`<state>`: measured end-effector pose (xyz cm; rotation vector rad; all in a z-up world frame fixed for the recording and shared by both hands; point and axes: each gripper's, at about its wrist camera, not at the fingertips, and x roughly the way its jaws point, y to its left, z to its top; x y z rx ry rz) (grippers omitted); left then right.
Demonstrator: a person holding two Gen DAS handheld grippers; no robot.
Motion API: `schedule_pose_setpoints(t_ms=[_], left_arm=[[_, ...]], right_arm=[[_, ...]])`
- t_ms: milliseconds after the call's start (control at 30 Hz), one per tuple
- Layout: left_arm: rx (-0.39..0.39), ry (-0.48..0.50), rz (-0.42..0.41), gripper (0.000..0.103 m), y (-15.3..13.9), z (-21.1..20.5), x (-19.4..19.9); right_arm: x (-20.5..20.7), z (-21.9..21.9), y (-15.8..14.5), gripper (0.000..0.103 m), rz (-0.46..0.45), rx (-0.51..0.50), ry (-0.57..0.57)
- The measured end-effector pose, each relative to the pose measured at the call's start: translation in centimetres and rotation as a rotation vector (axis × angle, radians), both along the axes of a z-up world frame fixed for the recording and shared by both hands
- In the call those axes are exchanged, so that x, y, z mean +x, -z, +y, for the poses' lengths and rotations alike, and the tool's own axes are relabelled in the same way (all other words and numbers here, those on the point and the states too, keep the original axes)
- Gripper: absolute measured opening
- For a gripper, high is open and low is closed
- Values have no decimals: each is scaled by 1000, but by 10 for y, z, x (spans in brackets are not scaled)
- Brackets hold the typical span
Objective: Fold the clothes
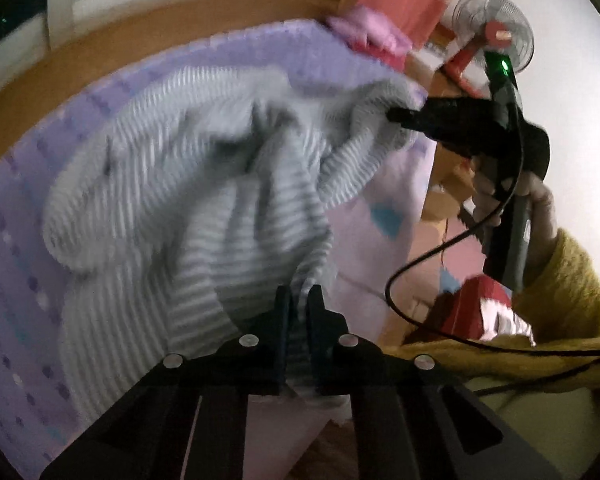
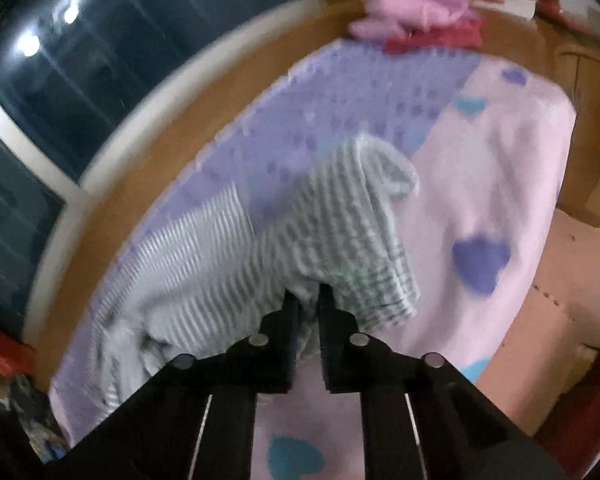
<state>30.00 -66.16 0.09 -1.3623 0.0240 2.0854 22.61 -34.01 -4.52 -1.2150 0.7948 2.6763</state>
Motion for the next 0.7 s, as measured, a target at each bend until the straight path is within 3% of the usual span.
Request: schedule_pose_setpoints(t_ms=[167, 233, 300, 467, 600, 700], left_arm=[[78, -79, 93, 8, -43, 10, -24], [87, -107, 125, 8, -52, 20, -36], [79, -138, 139, 8, -53, 28, -47], [63, -225, 65, 9, -30, 44, -66], [38, -297, 14, 25, -15, 47, -58], [-46, -356, -10, 27, -6, 53, -39]], right_arm=[[8, 60, -72, 2, 195, 113, 145], [4, 86, -96, 2, 244, 147, 168], [-12, 105, -104, 3, 221, 146, 106], [-48, 102, -64, 6, 26, 80, -175], [-61, 82, -17, 25, -110, 77, -349], [-57, 81, 10, 31, -154, -20, -436]])
